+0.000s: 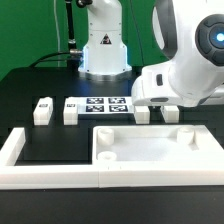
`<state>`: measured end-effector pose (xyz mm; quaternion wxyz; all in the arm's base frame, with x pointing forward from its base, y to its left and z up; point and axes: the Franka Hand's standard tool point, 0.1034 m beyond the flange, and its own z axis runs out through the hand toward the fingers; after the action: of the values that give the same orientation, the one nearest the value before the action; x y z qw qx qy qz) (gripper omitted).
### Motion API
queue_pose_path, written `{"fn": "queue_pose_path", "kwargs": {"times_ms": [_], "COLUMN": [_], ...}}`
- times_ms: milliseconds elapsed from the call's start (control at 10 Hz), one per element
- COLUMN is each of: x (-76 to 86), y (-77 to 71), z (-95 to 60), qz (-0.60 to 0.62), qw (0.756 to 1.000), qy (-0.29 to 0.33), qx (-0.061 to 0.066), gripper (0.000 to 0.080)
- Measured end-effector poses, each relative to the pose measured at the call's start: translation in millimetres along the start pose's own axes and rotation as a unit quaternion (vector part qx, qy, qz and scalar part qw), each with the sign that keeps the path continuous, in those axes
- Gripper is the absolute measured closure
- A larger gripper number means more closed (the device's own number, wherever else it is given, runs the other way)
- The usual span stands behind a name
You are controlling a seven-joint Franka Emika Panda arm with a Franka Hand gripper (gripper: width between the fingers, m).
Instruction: Assemble desk
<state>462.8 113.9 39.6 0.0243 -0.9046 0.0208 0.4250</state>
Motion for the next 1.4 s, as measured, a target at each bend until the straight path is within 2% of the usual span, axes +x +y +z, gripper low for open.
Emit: {"fn": "queue_pose_path", "kwargs": {"times_ms": [100, 200, 300, 400, 800, 1000, 1400], "x": [0.4, 0.4, -0.2, 1.4, 2.1, 2.0, 2.0], "y": [-0.9, -6.8, -11.1, -12.7, -14.6, -14.6, -14.6], "z": [1.8, 15.8, 31.0, 38.3, 41.4, 41.4, 41.4], "qz": [0.000, 0.002, 0.003, 0.004, 0.001, 0.000, 0.000], "qw": [1.000, 1.000, 0.999, 0.999, 0.999, 0.999, 0.999], "qy": [0.000, -0.010, -0.027, -0.034, -0.034, -0.034, -0.034], "qx": [0.001, 0.014, 0.021, 0.024, 0.022, 0.022, 0.022], "gripper": [0.0150, 0.0150, 0.0150, 0.0150, 0.0165, 0.0512, 0.0509]}}
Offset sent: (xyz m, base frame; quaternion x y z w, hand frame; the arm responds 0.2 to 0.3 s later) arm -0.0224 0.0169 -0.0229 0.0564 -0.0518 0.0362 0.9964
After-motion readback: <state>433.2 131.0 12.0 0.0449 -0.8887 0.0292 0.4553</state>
